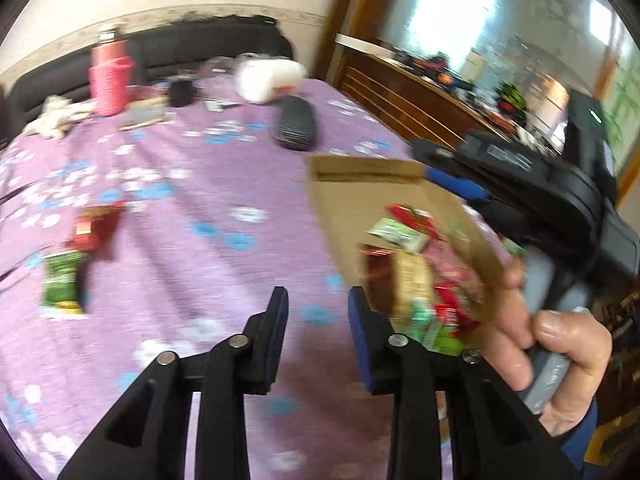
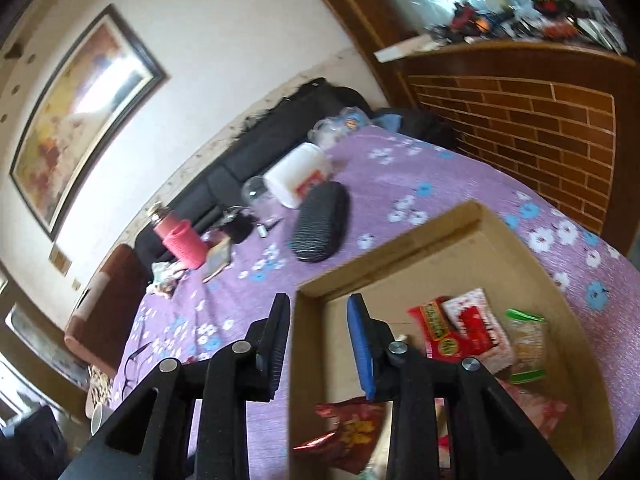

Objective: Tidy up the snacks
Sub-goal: 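Return to the pile and grasp the green pea bag with the left gripper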

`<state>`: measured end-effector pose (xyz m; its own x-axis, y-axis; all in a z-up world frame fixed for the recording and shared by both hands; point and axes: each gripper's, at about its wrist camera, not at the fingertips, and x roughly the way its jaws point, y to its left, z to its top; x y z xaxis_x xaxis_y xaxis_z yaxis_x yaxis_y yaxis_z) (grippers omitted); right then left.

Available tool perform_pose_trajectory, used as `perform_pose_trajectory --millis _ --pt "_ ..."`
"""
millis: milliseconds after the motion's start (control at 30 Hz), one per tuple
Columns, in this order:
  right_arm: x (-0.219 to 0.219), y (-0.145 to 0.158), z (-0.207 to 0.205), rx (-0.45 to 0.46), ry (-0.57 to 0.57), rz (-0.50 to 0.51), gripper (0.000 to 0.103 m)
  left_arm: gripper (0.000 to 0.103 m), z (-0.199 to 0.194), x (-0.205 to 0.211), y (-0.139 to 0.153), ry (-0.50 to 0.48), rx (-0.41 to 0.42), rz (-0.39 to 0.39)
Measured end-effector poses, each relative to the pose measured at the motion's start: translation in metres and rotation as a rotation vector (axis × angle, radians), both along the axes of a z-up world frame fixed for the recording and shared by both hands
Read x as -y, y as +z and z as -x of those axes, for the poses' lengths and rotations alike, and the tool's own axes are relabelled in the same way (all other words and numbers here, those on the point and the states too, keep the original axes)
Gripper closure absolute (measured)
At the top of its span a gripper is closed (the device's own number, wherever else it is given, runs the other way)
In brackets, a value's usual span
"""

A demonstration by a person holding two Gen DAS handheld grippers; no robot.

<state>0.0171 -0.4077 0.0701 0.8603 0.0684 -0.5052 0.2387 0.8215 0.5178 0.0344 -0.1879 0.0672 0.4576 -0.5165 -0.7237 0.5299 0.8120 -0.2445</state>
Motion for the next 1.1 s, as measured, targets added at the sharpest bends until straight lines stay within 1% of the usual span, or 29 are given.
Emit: perform_pose_trajectory --millis 100,167,233,300,333,400,533,600,700,733,767,900,967,1033,1100 --pt "-0.015 0.004 0.0 0.018 0.032 0.03 0.067 0.065 -0.012 -0.038 0.004 0.105 0.028 -0.042" --pt "-0.022 0.004 -0.001 0.021 0.055 0.045 0.065 0.053 -0.022 -0.064 0.004 0.177 0.035 -0.061" --pt "-0.028 0.004 -0.001 0.022 0.063 0.057 0.064 0.047 -0.032 -0.089 0.003 0.263 0.046 -0.093" --pt "-0.032 0.003 -0.002 0.019 0.077 0.063 0.064 0.044 -0.044 -0.109 0.0 0.352 0.047 -0.141" --pt "-0.033 0.003 -0.003 0.017 0.08 0.065 0.064 0.043 -0.049 -0.116 -0.003 0.377 0.037 -0.153" --pt "-0.033 0.002 -0.003 0.017 0.078 0.066 0.064 0.043 -0.064 -0.13 -0.012 0.416 -0.007 -0.151" --pt "-0.032 0.001 -0.004 0.015 0.08 0.061 0.064 0.043 -0.085 -0.136 -0.031 0.445 -0.06 -0.178" --pt "-0.034 0.001 -0.005 0.013 0.083 0.064 0.064 0.043 -0.095 -0.133 -0.04 0.446 -0.072 -0.204" --pt "-0.036 0.002 -0.004 0.016 0.091 0.065 0.064 0.043 -0.1 -0.129 -0.049 0.435 -0.076 -0.224" --pt "-0.037 0.002 -0.004 0.016 0.095 0.067 0.064 0.048 -0.102 -0.126 -0.053 0.438 -0.074 -0.236" --pt "-0.037 0.002 -0.004 0.017 0.098 0.068 0.064 0.061 -0.102 -0.125 -0.055 0.435 -0.073 -0.24" --pt "-0.04 0.002 -0.005 0.017 0.11 0.069 0.064 0.065 -0.096 -0.128 -0.056 0.447 -0.056 -0.241" --pt "-0.043 0.002 -0.006 0.017 0.119 0.073 0.064 0.065 -0.092 -0.135 -0.055 0.466 -0.078 -0.242" --pt "-0.044 0.002 -0.007 0.018 0.133 0.071 0.064 0.065 -0.081 -0.143 -0.053 0.466 -0.093 -0.239" --pt "-0.047 0.001 -0.008 0.02 0.149 0.066 0.063 0.065 -0.065 -0.152 -0.053 0.466 -0.084 -0.268"
